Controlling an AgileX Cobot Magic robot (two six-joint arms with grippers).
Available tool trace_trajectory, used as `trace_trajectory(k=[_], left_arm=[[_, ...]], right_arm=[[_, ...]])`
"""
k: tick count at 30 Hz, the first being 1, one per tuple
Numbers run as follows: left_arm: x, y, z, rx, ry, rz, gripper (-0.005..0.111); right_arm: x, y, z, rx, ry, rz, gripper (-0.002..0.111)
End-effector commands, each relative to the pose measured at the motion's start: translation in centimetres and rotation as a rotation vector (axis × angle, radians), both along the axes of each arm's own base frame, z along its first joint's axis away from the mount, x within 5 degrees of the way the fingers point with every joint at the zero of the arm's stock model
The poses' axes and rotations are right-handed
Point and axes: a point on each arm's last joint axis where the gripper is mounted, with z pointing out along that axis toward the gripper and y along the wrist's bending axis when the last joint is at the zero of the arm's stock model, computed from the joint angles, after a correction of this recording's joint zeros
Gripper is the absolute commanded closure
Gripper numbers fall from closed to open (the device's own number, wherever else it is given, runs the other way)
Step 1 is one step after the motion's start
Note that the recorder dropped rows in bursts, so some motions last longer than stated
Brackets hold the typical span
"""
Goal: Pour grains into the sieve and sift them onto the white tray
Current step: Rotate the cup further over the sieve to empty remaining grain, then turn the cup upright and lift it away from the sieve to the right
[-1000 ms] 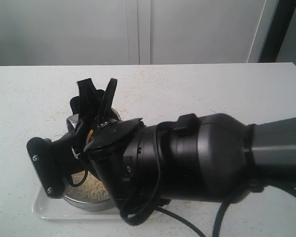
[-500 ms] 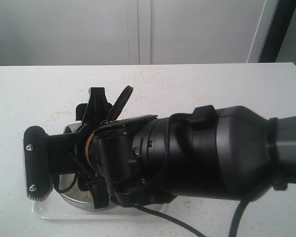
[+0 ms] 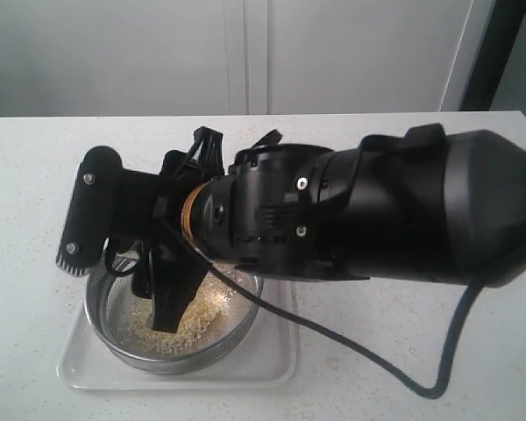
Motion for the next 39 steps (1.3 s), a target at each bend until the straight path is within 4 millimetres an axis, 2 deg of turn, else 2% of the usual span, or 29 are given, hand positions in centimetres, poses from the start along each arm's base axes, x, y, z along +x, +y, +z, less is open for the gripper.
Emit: trace_trajectory(k=[1,6,11,22,31,39], left_arm=[[0.0,0.0,-0.1,-0.018,0.000,0.005,0.107],[0.0,0.0,-0.1,-0.018,0.000,0.005,0.107],[0.0,0.0,-0.1,-0.018,0.000,0.005,0.107],[0.0,0.0,-0.1,-0.018,0.000,0.005,0.107],[0.0,0.0,-0.1,-0.018,0.000,0.005,0.107],[0.0,0.0,-0.1,-0.018,0.000,0.005,0.107]], right_arm=[[0.7,-1.1,1.1,0.075,0.040,-0.065,0.108],[1.7,-2.5,1.2,0.084,0.090,-0.153,0.108],[2.1,-3.2,1.3,0.074,0.127,-0.146,0.108],[2.0,-4.5,3.4,0.180,0.176,-0.174,0.108],[4.2,-6.6,3.5,0.290,0.276,-0.240,0.108],[5.8,-8.4,3.8,0.395,0.361,-0.227,0.108]])
